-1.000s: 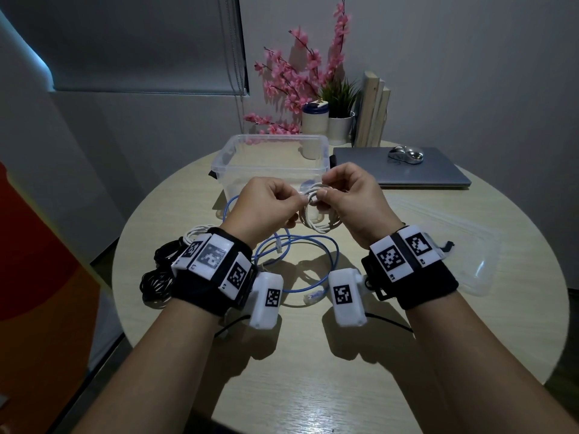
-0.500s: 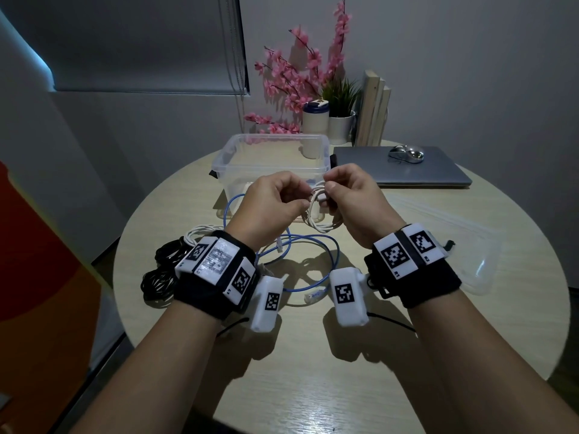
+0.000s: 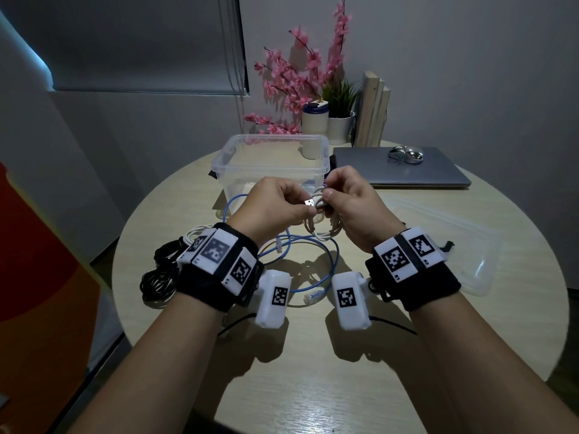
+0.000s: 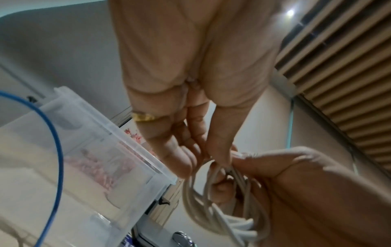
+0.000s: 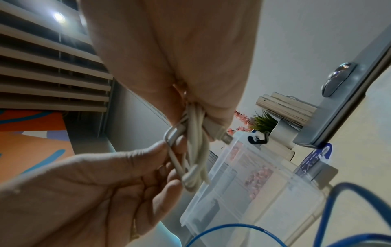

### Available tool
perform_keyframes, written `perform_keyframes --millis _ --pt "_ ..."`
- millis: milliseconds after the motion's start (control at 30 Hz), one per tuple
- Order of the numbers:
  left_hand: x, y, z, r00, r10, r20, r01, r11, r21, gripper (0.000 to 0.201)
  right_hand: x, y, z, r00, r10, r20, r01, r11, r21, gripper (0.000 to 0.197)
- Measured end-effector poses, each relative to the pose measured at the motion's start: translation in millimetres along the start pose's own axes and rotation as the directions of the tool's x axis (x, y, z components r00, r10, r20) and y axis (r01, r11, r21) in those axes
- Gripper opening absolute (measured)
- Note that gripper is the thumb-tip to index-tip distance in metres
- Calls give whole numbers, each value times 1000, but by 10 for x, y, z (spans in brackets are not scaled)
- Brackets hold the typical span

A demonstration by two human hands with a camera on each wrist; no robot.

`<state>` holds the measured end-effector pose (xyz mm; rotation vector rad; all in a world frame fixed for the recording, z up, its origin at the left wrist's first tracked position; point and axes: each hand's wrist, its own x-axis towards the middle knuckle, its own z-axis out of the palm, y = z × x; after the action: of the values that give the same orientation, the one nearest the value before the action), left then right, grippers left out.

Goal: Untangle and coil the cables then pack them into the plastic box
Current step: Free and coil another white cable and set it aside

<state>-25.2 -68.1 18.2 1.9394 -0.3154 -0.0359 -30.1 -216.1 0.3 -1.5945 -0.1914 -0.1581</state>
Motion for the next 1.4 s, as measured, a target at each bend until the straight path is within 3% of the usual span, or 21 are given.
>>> perform_keyframes --millis 133,233,367,467,633,733,833,933,1133,1400 --pt "-1 -10 -68 991 -99 92 117 969 -216 4 10 -13 8 1000 -12 27 12 1000 -19 25" --pt "3 -18 -64 993 -90 76 107 959 -262 9 15 -34 25 1000 -2 15 2 1000 6 25" --pt "20 -18 14 996 24 -89 -22 999 29 16 38 -52 63 996 28 -83 -25 999 36 23" --pt "28 3 21 973 159 -167 -115 962 247 16 44 -56 61 992 70 -107 -67 997 27 15" --pt "-3 -19 41 917 376 -131 -272 832 484 10 52 -50 92 981 123 -150 -122 992 14 14" --pt "-3 -65 61 872 484 -75 -386 773 503 9 79 -33 111 971 138 -194 -141 990 -1 17" --pt "-8 -67 46 835 547 -62 -441 732 519 5 71 -50 115 986 103 -132 -102 995 18 25" --pt "10 -48 21 839 537 -85 -422 743 519 4 39 -52 99 996 81 -44 -80 997 6 29" --pt "52 -34 -37 903 419 -98 -341 837 428 8 -93 -73 89 995 24 93 -21 999 -35 19" --pt "4 -42 -23 868 495 -45 -445 814 374 6 -28 -41 91 996 25 -83 -39 984 -176 20"
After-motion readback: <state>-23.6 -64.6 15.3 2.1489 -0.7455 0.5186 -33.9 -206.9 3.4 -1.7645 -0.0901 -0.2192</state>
